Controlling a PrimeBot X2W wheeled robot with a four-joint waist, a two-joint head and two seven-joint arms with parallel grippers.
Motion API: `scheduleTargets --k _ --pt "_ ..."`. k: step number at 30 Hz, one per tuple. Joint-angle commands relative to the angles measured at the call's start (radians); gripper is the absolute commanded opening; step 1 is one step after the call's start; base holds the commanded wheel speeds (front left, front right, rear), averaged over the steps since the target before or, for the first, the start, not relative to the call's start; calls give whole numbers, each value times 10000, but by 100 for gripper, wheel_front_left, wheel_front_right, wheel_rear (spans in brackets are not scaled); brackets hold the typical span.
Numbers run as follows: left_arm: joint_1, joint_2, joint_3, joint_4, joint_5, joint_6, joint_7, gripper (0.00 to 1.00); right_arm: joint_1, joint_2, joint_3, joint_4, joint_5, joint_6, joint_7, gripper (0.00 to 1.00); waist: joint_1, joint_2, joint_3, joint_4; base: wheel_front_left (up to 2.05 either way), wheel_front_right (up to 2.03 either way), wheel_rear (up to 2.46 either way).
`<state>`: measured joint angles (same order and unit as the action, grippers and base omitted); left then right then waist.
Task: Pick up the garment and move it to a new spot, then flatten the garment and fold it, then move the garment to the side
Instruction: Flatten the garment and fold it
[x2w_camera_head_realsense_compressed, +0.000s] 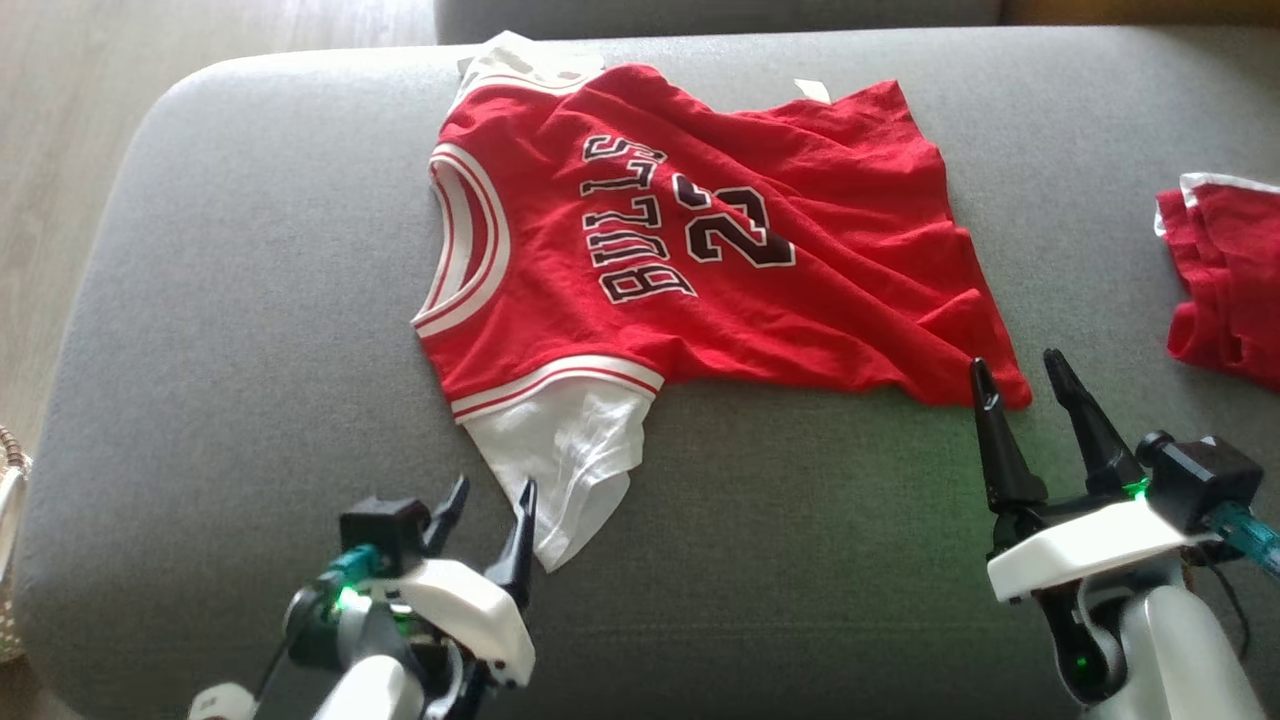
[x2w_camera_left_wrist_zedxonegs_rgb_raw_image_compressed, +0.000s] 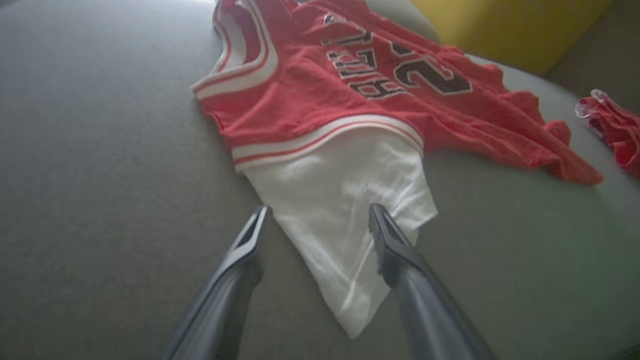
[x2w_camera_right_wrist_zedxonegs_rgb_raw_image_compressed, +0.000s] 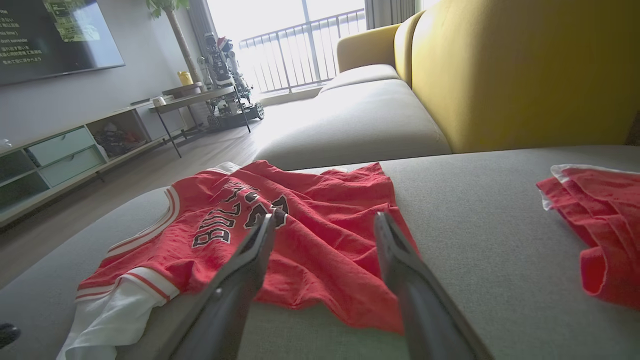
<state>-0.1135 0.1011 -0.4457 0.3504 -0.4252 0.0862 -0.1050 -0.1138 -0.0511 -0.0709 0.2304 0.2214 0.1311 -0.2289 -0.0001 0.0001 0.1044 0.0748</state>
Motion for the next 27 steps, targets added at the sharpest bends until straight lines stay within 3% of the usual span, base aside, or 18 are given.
scheduleTargets --k 1,8,26,27 --pt "-213 -1 252 -169 25 15 94 100 -329 9 206 -295 70 -4 -67 100 1 -1 55 -56 0 0 0" --pt "-199 -119 -112 469 76 315 869 100 -426 9 191 -250 61 -4 -146 100 1 -1 220 -185 0 0 0" --pt "-443 -340 -438 1234 -447 221 1211 100 -585 9 192 -9 69 -4 -231 100 1 -1 271 -277 0 0 0" --pt "-458 -344 -447 1255 -484 175 1201 75 -577 9 194 8 76 -4 -237 100 1 -1 265 -279 0 0 0"
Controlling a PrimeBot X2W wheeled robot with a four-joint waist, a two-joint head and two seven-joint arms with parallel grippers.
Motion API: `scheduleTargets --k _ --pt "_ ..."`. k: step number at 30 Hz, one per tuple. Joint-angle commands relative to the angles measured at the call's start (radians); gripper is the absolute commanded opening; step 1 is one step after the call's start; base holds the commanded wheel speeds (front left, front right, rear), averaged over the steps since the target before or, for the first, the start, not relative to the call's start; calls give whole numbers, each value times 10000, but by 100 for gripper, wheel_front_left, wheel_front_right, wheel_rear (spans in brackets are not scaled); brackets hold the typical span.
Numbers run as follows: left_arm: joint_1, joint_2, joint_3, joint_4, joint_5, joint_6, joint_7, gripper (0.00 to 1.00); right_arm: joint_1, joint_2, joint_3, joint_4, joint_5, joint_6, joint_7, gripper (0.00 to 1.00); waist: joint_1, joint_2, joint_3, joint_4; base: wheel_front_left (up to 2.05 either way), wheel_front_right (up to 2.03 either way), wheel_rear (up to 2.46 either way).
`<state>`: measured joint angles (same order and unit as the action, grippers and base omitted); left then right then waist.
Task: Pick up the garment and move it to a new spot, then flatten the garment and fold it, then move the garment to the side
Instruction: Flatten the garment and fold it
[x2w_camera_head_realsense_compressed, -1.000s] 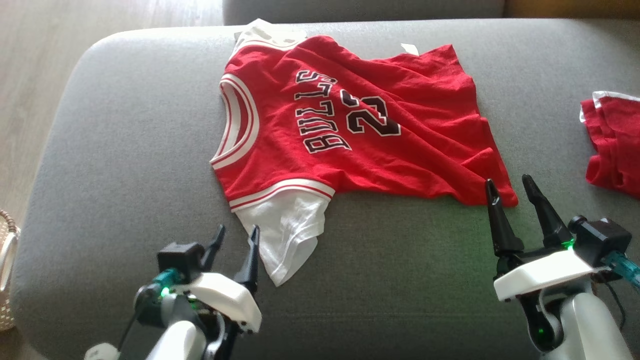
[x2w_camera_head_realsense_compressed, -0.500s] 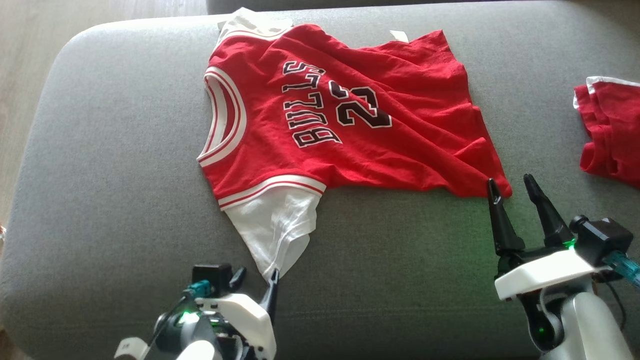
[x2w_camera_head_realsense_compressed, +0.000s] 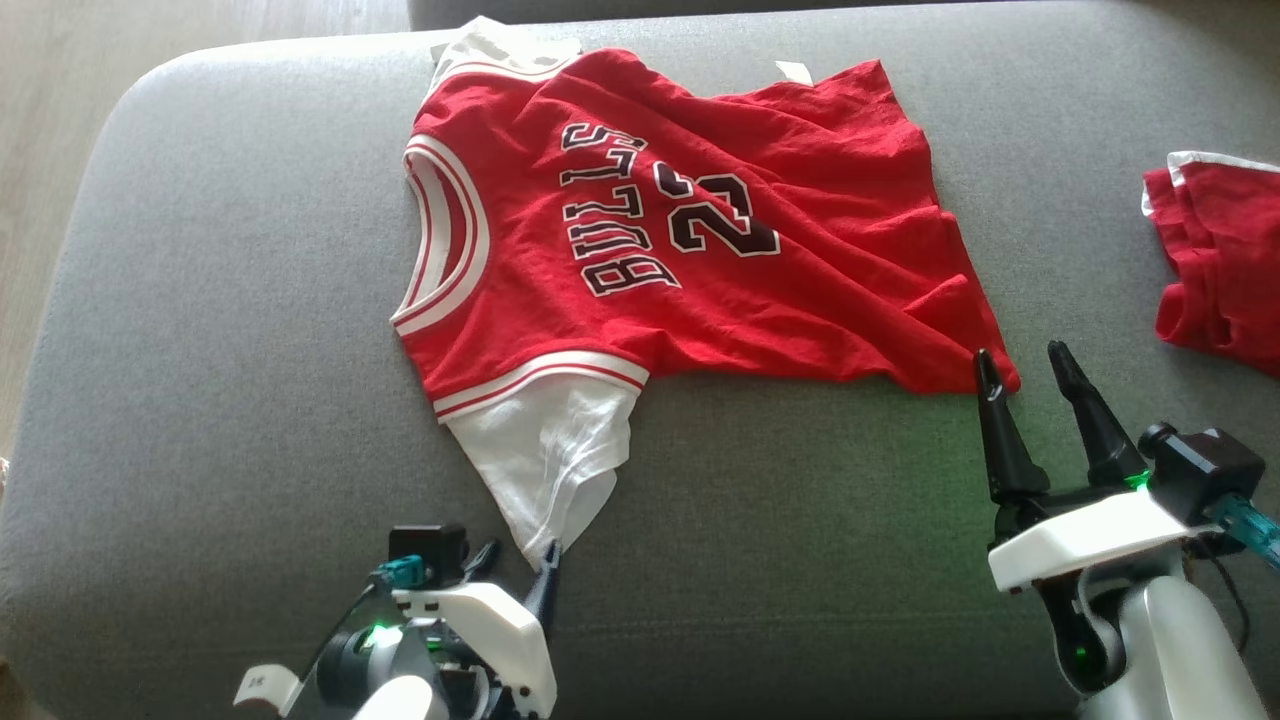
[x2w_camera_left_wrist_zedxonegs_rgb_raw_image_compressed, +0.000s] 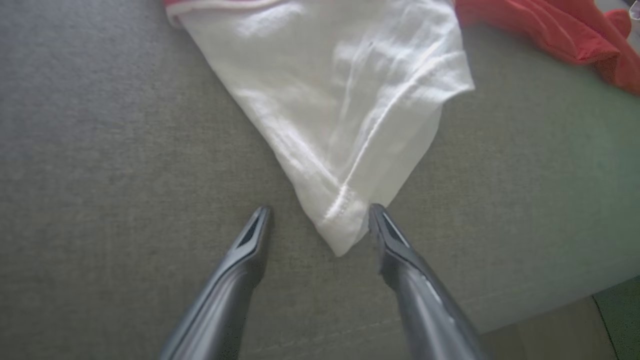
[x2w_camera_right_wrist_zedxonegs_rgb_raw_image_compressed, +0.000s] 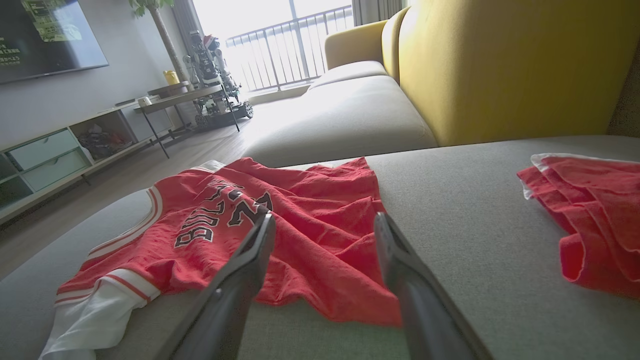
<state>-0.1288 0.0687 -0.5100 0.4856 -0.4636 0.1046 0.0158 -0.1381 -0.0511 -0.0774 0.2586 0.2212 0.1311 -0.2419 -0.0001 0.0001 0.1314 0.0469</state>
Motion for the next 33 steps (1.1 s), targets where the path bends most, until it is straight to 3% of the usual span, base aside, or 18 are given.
scheduleTargets --k 1,2,10,17,27,33 --pt "-321 -22 183 -76 -130 -56 -18 33 -326 9 261 -255 84 -4 -113 100 1 -1 -11 -3 0 0 0" --pt "-337 -23 175 -65 -154 -104 -51 0 -319 9 258 -236 87 -4 -118 100 1 -1 -18 -3 0 0 0" --pt "-405 72 211 -167 -205 -178 -319 0 -307 9 175 -87 111 -4 -148 100 1 -1 -138 53 0 0 0" --pt "-504 475 565 -880 104 334 -1125 0 -292 9 -282 290 129 -4 -164 100 1 -1 -332 240 0 0 0" --pt "-413 1106 1167 -2107 554 1234 -2038 0 -852 9 -1197 2283 638 -4 -92 100 1 -1 -449 538 0 0 0" --pt "-288 1176 1334 -2554 619 1470 -2324 0 -1503 9 -1498 3846 1319 -4 -97 100 1 -1 -398 760 0 0 0"
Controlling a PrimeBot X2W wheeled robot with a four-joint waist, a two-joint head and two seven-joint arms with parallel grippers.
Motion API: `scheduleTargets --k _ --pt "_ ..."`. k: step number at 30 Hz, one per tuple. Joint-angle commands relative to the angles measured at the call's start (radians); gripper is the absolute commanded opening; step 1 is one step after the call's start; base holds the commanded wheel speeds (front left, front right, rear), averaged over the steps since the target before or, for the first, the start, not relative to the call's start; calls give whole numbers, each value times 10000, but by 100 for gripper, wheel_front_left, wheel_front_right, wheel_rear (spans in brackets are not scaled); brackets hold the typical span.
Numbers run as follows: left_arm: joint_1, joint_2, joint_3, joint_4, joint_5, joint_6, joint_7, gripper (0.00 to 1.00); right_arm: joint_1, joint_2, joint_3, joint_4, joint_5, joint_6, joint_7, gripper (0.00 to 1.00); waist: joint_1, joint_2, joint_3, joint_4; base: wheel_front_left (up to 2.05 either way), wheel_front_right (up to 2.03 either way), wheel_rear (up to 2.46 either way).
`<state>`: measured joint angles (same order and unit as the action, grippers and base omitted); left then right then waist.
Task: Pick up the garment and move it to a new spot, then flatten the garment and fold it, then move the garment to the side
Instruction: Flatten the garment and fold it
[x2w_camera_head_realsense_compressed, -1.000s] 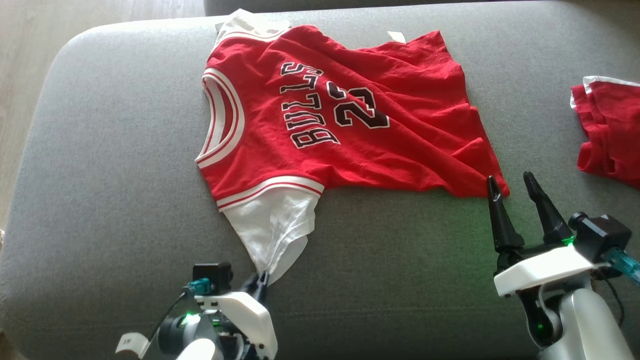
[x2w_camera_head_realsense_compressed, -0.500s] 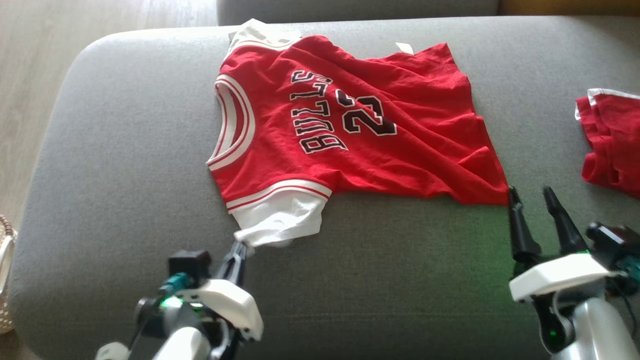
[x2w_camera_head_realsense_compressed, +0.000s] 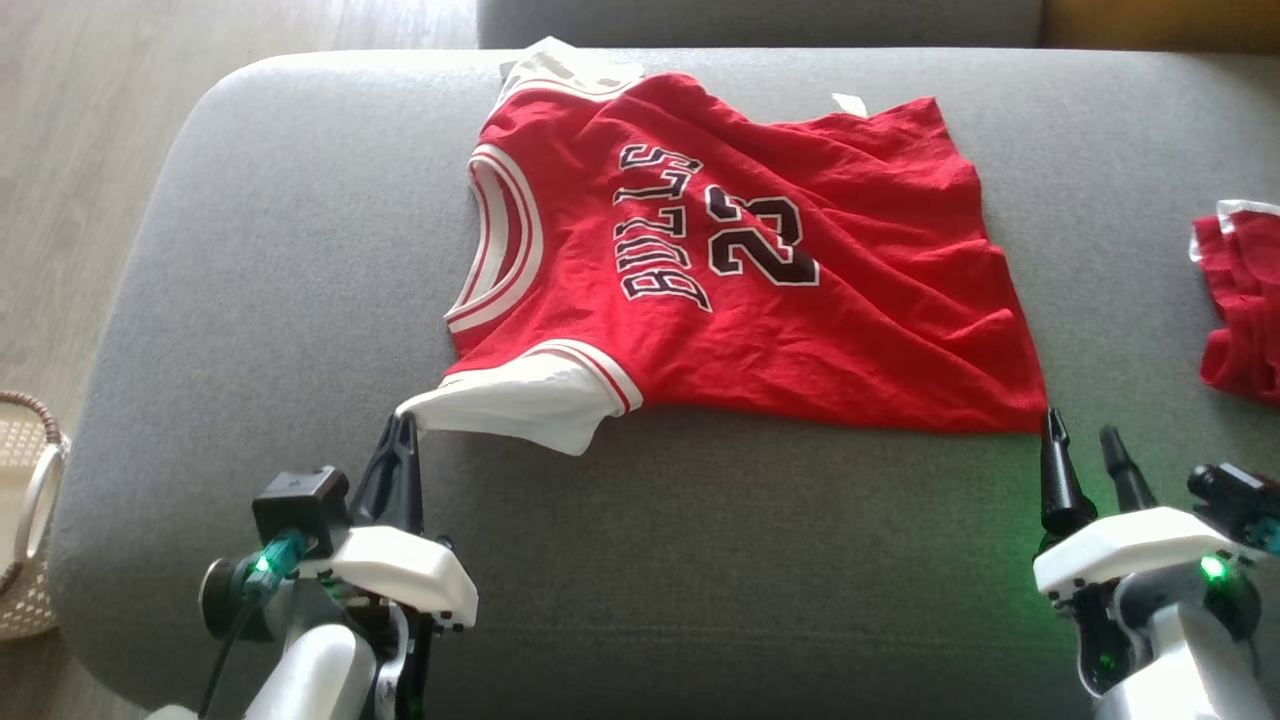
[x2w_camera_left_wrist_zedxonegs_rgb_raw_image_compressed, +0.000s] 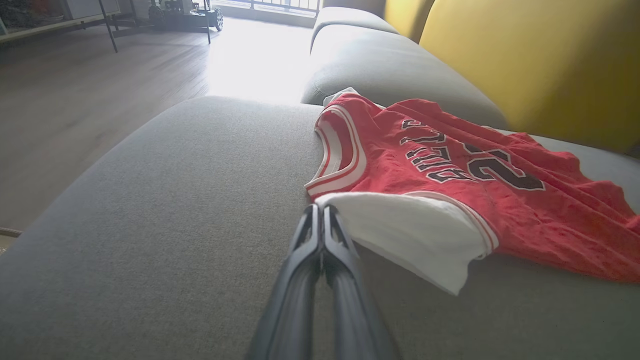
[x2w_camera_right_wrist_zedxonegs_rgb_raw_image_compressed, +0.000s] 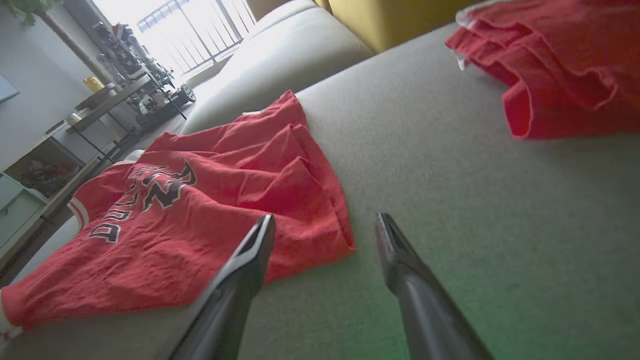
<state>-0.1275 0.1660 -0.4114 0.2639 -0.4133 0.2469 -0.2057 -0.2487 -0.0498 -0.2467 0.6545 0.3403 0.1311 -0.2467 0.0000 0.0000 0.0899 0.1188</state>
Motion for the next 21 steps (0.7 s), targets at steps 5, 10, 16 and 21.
scheduleTargets --k 5,10,16,21 --pt "-275 180 237 -409 170 62 -176 0 -1089 -5 -233 1565 441 -4 -102 100 0 0 139 279 0 0 0" --pt "-301 137 153 -401 173 60 -220 0 -1585 -5 -431 2210 378 -4 -143 100 0 0 335 401 0 0 0" --pt "-392 95 89 -329 169 47 -261 0 -1811 -5 -457 2412 307 -4 -148 100 0 0 453 484 0 0 0" --pt "-459 62 62 -274 158 45 -290 0 -2033 -5 64 2994 824 -4 -134 0 0 0 465 521 0 0 0"
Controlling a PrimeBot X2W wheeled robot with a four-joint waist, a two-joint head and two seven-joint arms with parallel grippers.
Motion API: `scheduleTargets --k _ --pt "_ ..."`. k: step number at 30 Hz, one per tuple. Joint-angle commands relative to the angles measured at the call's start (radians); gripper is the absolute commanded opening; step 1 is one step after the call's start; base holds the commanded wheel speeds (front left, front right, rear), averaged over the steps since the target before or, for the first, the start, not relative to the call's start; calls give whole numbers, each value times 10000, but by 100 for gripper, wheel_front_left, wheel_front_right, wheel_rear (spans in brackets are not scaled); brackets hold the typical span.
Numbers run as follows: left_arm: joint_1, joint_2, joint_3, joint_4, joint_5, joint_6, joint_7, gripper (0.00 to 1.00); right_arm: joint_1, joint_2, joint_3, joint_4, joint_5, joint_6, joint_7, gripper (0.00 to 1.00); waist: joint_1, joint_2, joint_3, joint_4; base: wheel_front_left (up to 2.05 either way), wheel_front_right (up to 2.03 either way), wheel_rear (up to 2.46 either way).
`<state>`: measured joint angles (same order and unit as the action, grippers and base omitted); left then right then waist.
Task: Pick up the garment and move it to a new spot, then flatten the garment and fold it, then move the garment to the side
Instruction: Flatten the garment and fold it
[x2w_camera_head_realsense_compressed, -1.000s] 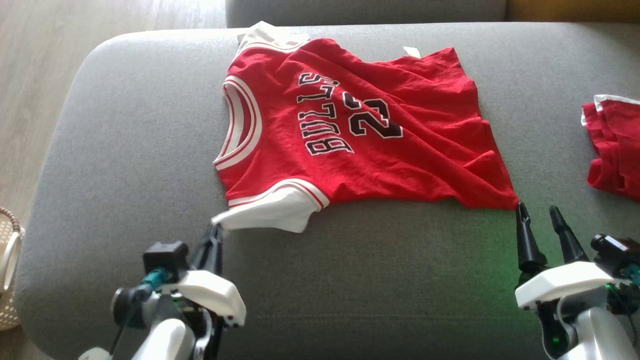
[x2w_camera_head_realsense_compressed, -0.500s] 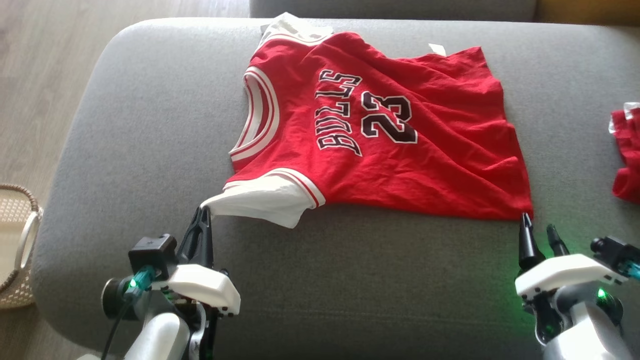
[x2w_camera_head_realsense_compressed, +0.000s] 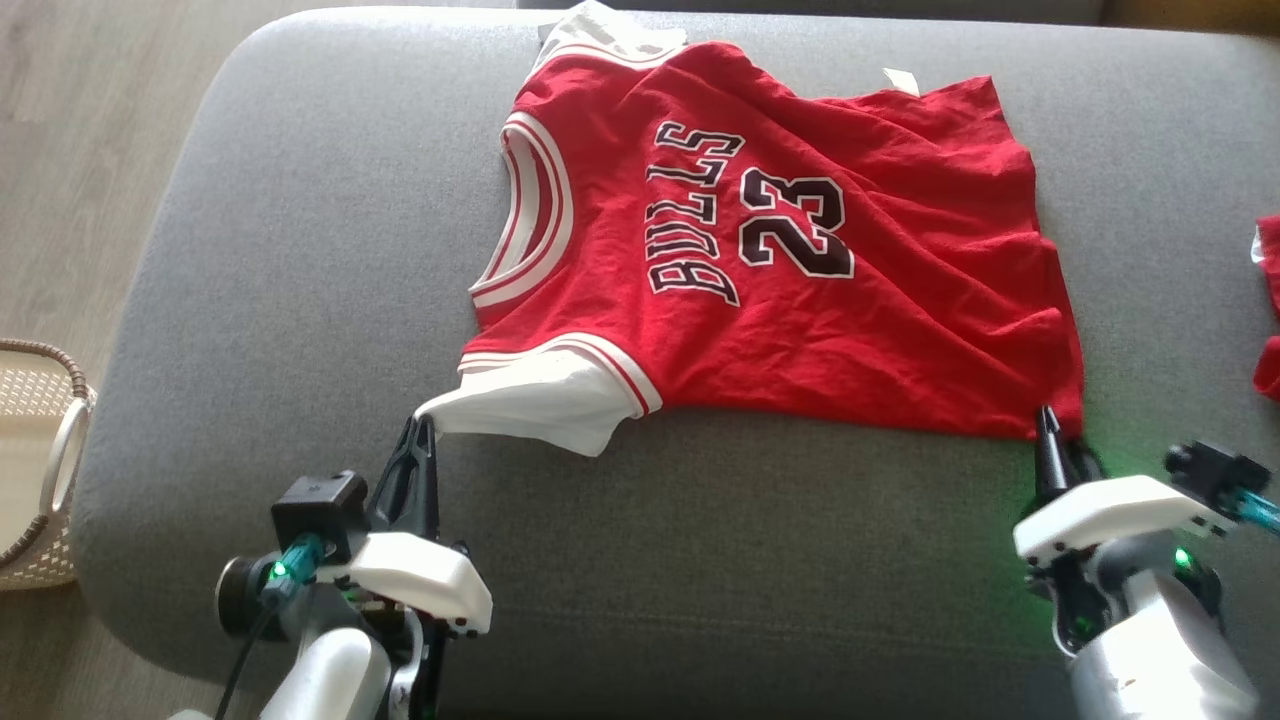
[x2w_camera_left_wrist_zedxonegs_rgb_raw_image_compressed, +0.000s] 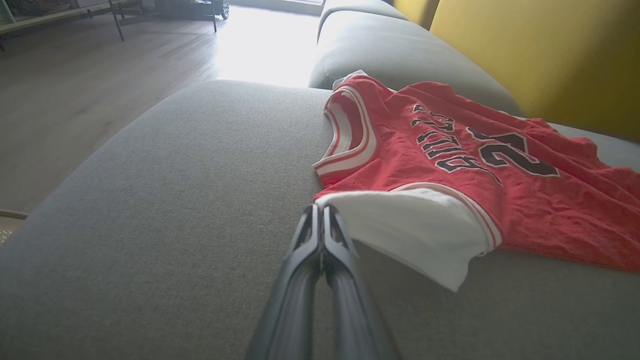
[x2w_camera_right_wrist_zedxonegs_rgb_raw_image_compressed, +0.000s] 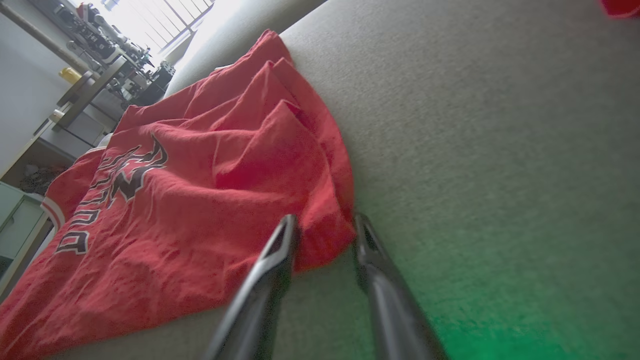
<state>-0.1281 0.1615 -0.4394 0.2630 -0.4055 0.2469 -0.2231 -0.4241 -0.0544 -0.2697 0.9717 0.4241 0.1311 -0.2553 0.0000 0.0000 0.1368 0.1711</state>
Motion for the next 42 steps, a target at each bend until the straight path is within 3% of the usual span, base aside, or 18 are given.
scheduleTargets --k 1,10,20,30,31,37,42 --pt "-460 105 342 -250 75 46 -123 0 -313 41 374 -134 5 -4 -50 0 0 0 -19 -7 0 0 0" --pt "-369 223 497 -411 32 25 -255 0 14 41 428 -1051 -393 -4 -62 0 0 0 -445 -162 0 0 0" --pt "-629 521 1137 -2051 391 -16 -378 0 522 41 988 -3952 -1502 -4 92 0 0 0 -1224 -671 0 0 0" --pt "-1424 339 2225 -4282 633 43 -385 0 800 41 925 -8015 -1424 -4 1798 0 0 0 -1712 -1187 0 0 0" --pt "-1696 127 2627 -5037 574 27 -385 0 897 41 878 -9523 -1152 -4 2446 0 0 0 -1815 -1325 0 0 0" --pt "-1882 -92 2870 -5897 243 -71 -380 0 1123 42 767 -11241 -728 -4 3376 0 0 0 -1943 -1461 0 0 0" --pt "-2309 59 2861 -5959 70 -247 -41 0 1100 42 521 -11698 -136 -4 3883 0 0 0 -1901 -1463 0 0 0"
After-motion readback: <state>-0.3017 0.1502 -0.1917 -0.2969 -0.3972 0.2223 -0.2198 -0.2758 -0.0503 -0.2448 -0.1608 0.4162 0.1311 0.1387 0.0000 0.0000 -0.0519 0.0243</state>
